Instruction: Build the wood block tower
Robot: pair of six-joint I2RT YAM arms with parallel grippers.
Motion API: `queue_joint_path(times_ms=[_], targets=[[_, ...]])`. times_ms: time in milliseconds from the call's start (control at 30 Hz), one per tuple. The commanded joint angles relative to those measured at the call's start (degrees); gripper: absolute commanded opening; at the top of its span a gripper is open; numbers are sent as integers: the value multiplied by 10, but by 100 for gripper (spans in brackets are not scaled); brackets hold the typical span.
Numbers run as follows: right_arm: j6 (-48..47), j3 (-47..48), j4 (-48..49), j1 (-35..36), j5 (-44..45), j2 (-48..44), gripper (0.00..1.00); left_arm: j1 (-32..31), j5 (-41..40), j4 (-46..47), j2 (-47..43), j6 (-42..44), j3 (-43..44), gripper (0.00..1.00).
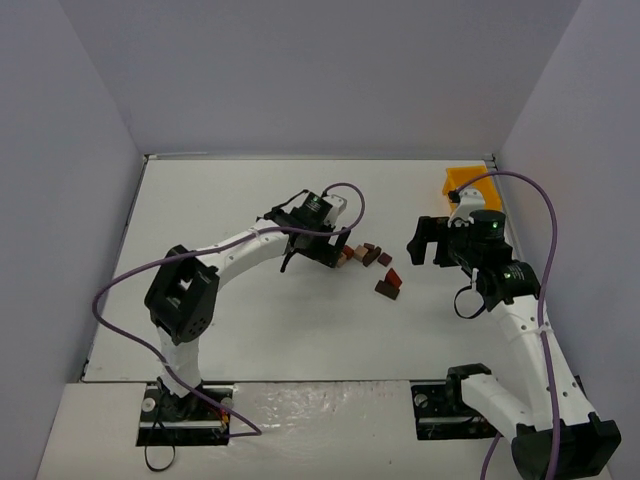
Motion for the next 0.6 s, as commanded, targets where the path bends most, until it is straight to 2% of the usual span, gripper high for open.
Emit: queue_joint_path(times_ms=[0, 400, 567], targets=[[0, 21, 31, 5, 1, -8, 100, -17, -40, 18, 13, -31, 69, 83], [3, 25, 28, 5, -7, -8, 100, -36, -3, 15, 90, 25, 143, 63], [1, 26, 29, 6, -7, -6, 100, -36, -1, 6, 116, 32, 162, 58]])
